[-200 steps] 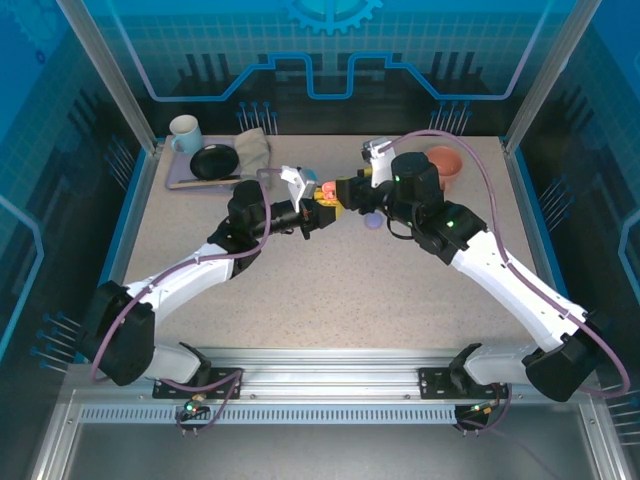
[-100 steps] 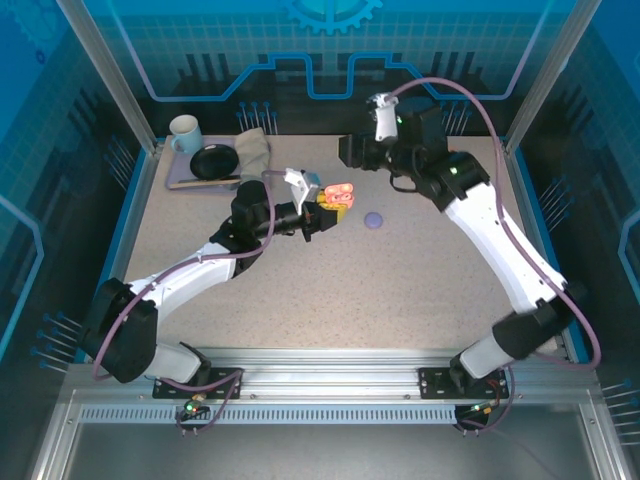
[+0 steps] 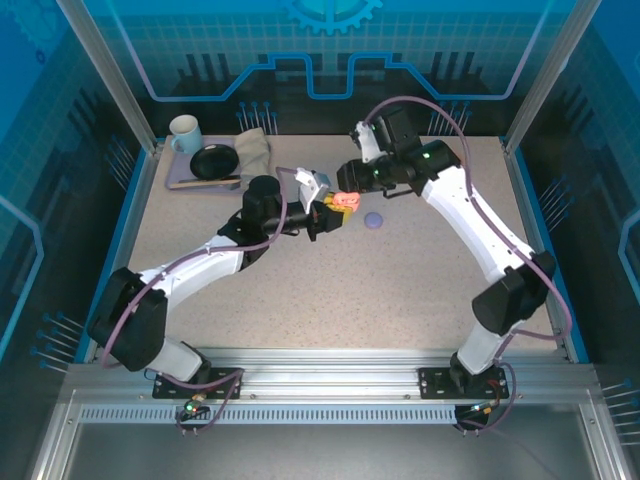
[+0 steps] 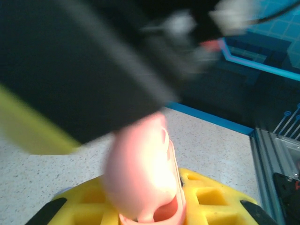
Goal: Insert the wireless bluetooth earbuds into the charging case
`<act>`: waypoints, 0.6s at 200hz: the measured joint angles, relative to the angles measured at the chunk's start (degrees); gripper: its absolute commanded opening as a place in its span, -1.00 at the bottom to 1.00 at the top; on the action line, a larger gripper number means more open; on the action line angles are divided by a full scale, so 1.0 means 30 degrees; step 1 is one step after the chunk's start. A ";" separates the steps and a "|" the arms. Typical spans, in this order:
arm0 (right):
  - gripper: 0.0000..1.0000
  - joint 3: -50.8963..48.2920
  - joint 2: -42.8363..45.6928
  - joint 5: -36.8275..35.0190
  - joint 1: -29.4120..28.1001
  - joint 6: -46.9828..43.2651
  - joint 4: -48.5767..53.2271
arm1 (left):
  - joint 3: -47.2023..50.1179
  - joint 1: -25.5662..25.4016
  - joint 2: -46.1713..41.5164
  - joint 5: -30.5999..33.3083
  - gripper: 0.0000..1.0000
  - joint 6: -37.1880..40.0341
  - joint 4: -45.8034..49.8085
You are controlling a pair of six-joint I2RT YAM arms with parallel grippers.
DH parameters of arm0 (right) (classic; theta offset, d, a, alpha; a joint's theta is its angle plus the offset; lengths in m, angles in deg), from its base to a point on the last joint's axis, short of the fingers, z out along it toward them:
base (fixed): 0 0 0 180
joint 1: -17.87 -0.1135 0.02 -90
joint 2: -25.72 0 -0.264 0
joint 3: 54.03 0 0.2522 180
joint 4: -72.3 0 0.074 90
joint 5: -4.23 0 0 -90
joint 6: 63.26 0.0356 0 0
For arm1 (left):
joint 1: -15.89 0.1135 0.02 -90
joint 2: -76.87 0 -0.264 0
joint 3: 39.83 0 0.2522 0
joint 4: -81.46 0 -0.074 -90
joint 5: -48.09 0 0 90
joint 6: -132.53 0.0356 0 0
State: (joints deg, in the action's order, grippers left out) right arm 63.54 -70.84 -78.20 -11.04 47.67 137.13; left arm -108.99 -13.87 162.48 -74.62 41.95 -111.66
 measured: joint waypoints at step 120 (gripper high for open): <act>0.19 -1.1970 0.5821 -0.2047 0.3781 0.4495 -0.3045 | -0.3534 0.1282 0.5676 0.1625 -1.00 -0.5989 0.3483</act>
State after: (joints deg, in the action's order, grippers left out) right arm 27.63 -53.37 -84.34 0.30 61.16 127.99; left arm -119.59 -10.03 179.50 -69.74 23.98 -101.21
